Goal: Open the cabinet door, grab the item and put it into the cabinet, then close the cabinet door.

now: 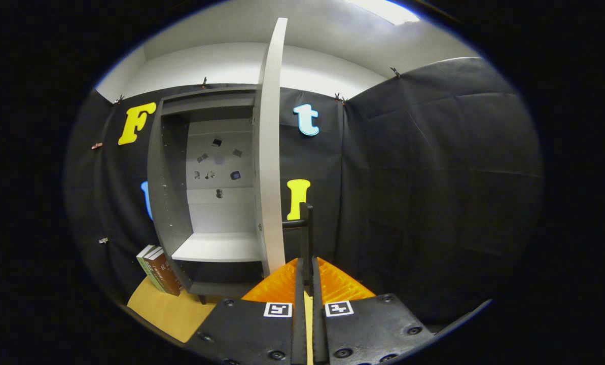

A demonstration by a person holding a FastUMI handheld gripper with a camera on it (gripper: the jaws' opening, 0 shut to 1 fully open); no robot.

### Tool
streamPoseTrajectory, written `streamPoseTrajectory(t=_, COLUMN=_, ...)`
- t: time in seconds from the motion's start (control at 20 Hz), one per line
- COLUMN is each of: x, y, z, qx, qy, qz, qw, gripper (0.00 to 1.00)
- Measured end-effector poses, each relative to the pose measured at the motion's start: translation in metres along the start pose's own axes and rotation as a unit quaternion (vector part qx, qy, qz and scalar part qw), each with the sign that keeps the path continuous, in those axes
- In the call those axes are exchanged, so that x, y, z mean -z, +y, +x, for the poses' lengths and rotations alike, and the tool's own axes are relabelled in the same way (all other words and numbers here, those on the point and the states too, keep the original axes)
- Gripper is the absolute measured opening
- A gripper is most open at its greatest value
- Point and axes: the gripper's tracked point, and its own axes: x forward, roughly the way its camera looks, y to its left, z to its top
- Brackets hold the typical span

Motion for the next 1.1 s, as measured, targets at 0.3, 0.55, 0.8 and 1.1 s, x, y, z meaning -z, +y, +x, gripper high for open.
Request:
streamPoseTrajectory(t=0.3, x=-0.048, y=0.008, z=-0.032, qx=-0.010, qy=-0.106, qz=-0.009, qw=0.994, gripper=0.64)
streamPoseTrajectory(t=0.55, x=-0.059, y=0.066, z=-0.053, qx=-0.086, qy=-0.175, qz=-0.045, qw=0.980, gripper=0.96)
streamPoseTrajectory(t=0.8, x=0.029, y=0.149, z=-0.037, qx=-0.176, qy=-0.021, qz=-0.049, qw=0.983, gripper=0.98)
streamPoseTrajectory(t=1.1, x=0.176, y=0.181, z=0.004, qx=-0.182, qy=0.163, qz=-0.047, qw=0.969, gripper=0.98)
